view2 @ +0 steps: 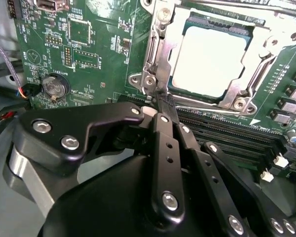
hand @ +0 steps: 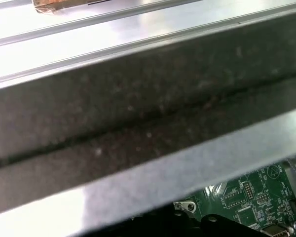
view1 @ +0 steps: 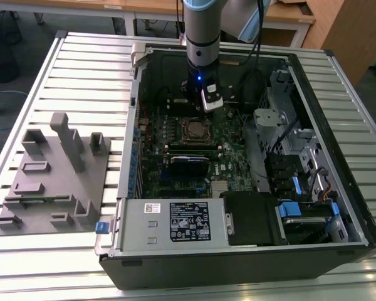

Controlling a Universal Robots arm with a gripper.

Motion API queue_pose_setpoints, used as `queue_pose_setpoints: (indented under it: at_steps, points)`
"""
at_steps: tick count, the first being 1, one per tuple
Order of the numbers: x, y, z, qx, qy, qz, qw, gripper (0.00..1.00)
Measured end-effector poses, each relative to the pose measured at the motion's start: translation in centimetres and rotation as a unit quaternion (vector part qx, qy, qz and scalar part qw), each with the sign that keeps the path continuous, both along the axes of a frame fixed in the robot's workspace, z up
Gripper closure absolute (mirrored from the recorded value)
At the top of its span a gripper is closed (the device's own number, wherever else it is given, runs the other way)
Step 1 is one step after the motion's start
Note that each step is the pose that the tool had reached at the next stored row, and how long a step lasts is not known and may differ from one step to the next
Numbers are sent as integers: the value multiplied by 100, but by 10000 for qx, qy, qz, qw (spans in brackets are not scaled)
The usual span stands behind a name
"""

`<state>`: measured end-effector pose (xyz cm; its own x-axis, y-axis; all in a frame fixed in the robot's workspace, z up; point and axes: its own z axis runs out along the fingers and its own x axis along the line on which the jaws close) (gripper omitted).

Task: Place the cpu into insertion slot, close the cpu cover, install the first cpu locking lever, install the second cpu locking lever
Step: 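Install the first cpu locking lever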

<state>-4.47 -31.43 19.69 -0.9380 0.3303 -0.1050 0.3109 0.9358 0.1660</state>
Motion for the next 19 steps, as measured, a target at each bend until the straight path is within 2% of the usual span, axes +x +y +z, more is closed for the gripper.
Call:
queue_pose_setpoints:
  at_steps: [8, 16, 19]
  points:
    - [-5, 7, 30, 1, -2, -46, 10000, 90]
    - [-30, 58, 31, 0, -26, -122, 9999, 90]
    - [-40, 63, 31, 2, -35, -138, 9999, 90]
